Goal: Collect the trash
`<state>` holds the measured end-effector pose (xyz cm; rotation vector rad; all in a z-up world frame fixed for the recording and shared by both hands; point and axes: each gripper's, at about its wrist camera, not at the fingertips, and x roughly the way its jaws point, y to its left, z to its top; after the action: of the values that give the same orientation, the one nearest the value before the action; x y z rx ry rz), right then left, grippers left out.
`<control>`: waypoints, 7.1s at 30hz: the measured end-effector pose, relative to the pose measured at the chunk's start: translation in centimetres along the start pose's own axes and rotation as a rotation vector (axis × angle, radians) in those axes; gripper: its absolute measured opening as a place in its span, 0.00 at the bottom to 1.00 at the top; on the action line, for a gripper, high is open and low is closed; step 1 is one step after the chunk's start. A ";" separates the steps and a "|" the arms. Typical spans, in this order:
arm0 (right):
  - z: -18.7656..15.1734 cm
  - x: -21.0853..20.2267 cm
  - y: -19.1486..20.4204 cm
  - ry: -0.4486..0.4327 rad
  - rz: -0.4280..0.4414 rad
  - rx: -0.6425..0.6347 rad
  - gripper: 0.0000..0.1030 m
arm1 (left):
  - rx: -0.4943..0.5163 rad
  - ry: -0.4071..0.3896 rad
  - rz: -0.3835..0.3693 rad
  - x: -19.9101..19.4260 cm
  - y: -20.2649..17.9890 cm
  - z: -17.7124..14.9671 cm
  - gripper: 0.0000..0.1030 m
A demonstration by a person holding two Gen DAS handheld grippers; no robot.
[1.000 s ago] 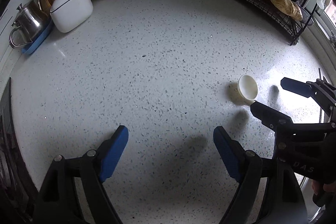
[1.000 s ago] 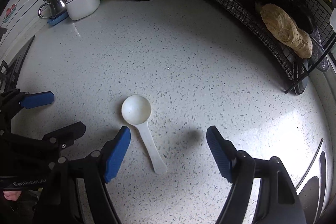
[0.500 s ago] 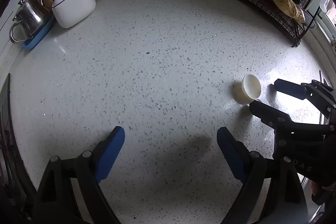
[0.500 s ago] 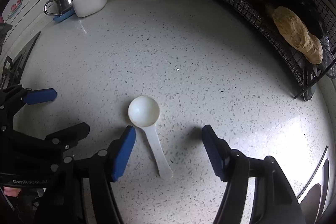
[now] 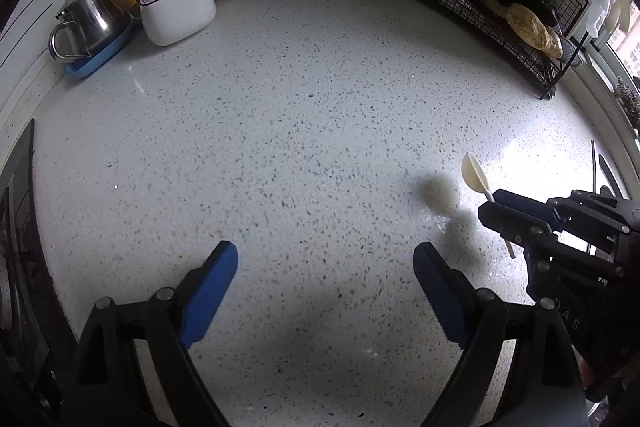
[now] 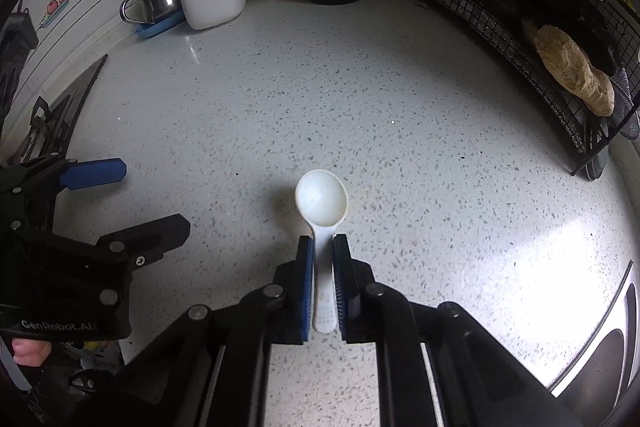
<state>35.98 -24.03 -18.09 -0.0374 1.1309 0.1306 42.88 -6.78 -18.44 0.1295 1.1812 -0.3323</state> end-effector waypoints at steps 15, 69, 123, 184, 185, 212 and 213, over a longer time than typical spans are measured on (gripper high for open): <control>-6.7 -5.8 5.8 -0.060 -0.008 -0.004 0.09 | 0.030 -0.077 -0.001 -6.3 2.4 -7.7 0.86; -31.1 17.8 19.3 0.146 0.138 -0.189 0.09 | -0.225 0.104 0.099 12.8 11.1 -41.7 0.86; -21.5 -9.5 20.9 -0.140 -0.137 -0.126 0.74 | -0.131 -0.186 0.117 -13.6 10.6 -31.8 0.86; -36.4 -35.5 16.6 -0.578 -0.318 0.062 0.89 | 0.050 -0.509 0.057 -37.1 -11.0 -41.4 0.86; -36.4 -35.5 16.7 -0.579 -0.319 0.066 0.89 | 0.050 -0.513 0.060 -37.2 -11.0 -41.4 0.86; -36.7 -35.4 16.9 -0.579 -0.300 0.073 0.89 | 0.048 -0.530 0.071 -37.1 -10.7 -42.0 0.86; -36.6 -35.4 17.0 -0.578 -0.299 0.073 0.90 | 0.047 -0.530 0.071 -37.2 -10.6 -42.1 0.86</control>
<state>-13.88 -13.70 -1.12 -0.0965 0.5427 -0.1614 -10.30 1.60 0.67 0.1150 0.6433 -0.3071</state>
